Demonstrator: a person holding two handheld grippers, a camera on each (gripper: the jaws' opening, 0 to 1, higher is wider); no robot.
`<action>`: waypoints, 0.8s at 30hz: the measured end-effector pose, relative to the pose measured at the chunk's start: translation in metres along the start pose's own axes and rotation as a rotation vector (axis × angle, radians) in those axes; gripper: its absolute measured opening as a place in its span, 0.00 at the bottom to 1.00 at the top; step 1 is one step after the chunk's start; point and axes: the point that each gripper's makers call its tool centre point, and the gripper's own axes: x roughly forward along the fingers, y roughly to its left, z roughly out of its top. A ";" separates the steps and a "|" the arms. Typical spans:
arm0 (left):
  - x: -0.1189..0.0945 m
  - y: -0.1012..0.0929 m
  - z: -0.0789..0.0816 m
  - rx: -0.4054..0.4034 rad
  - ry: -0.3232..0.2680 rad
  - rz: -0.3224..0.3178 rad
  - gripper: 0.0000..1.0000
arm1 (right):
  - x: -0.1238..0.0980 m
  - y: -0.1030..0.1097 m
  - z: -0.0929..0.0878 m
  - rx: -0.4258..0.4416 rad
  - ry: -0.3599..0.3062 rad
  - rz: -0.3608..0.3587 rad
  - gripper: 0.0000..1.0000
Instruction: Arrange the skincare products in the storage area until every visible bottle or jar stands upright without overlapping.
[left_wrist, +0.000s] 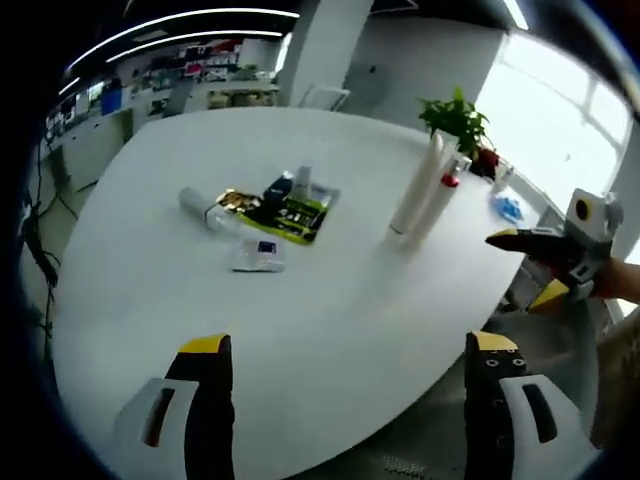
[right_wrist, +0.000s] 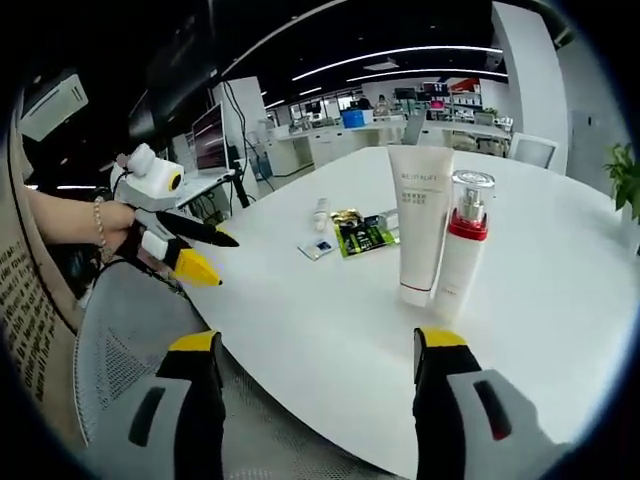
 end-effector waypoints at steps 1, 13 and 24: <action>0.003 0.001 0.003 0.004 0.008 0.000 0.95 | 0.000 -0.001 0.000 0.002 -0.001 -0.003 0.78; 0.049 0.003 0.054 0.103 0.087 -0.013 0.94 | -0.002 -0.010 0.001 0.033 -0.010 -0.038 0.77; 0.089 0.012 0.093 0.172 0.157 -0.015 0.90 | -0.004 -0.019 0.000 0.051 -0.015 -0.086 0.77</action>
